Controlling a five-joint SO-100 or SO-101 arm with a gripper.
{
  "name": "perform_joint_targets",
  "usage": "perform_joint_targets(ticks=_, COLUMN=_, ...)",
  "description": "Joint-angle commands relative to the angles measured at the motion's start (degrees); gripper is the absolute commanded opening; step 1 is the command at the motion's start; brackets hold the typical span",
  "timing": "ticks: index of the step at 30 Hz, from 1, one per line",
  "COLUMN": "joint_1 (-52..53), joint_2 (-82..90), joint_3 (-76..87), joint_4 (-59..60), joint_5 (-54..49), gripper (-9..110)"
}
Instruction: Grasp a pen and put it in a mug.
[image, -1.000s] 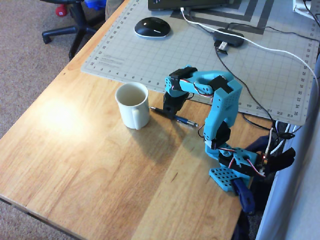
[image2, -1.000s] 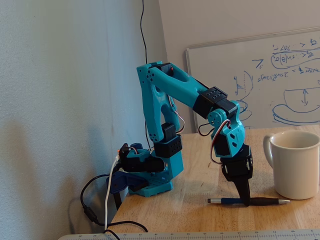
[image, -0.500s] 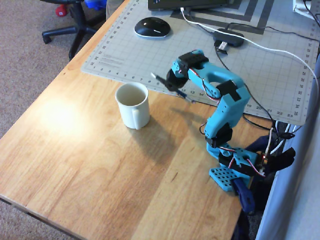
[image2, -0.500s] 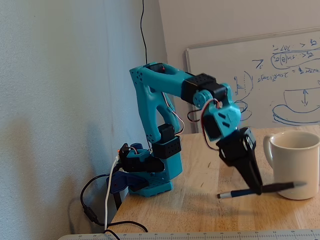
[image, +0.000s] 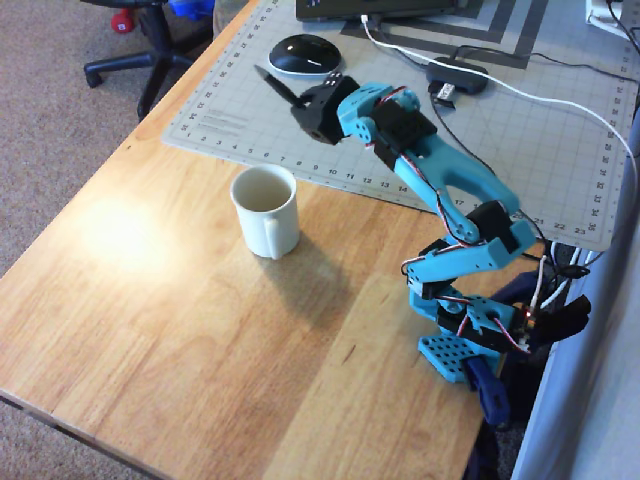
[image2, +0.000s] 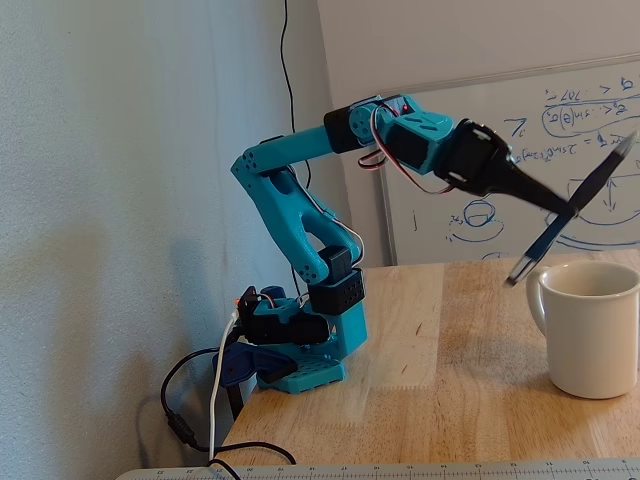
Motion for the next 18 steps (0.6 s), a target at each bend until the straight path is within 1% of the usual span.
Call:
perform_joint_targets(ticks=1, joint_1=-5.2, joint_2=3.8, joint_3=4.0, joint_4=-14.7, joint_5=0.6, gripper=1)
perform_joint_targets(ticks=7, joint_1=-13.3, joint_2=3.9, joint_3=14.9, joint_4=-34.5, joint_5=0.7, gripper=1)
perform_joint_targets(ticks=10, joint_1=-16.6, joint_2=3.9, joint_3=18.3, joint_4=-42.1, joint_5=0.7, gripper=1)
perform_joint_targets(ticks=14, joint_1=-19.6, joint_2=3.0, joint_3=22.2, joint_4=-49.7, joint_5=0.7, gripper=1)
perform_joint_targets(ticks=18, joint_1=-20.1, joint_2=2.7, joint_3=26.4, joint_4=-51.9, joint_5=0.6, gripper=1)
